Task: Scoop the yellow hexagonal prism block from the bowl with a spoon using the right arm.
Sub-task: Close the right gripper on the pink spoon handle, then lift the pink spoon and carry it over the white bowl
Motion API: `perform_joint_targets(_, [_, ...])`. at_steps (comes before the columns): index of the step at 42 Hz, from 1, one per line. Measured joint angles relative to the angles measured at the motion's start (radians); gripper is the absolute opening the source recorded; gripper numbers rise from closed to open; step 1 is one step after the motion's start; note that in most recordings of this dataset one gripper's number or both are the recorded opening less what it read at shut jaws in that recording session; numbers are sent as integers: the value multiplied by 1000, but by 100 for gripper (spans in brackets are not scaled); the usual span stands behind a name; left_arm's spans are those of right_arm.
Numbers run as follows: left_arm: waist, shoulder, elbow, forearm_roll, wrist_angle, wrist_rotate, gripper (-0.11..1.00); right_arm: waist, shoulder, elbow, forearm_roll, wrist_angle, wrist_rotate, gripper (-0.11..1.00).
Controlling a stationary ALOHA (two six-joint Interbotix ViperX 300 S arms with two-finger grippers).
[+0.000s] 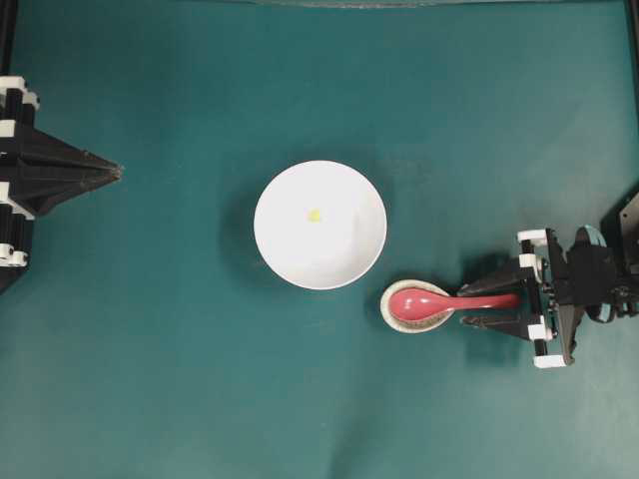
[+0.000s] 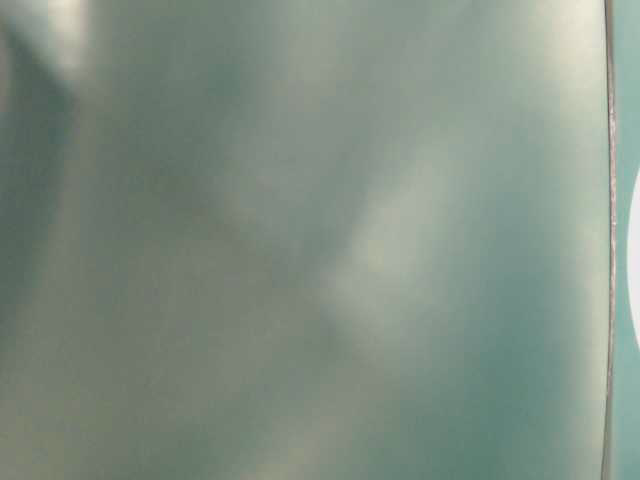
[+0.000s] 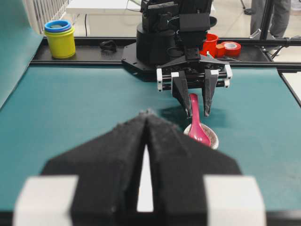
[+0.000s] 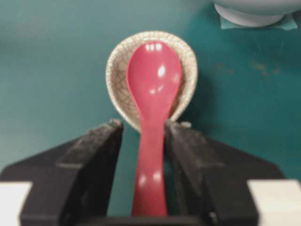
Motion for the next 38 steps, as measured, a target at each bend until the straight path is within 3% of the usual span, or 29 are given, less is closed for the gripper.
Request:
perform_joint_targets(13, [0,0,0,-2,0,0,0,0,0,-3,2,17,2,47])
perform_joint_targets(24, [0,0,0,-2,0,0,0,0,0,-2,17,18,2,24])
perform_joint_targets(38, [0,0,0,0,6,0,0,3,-17,9,34,18,-2,23])
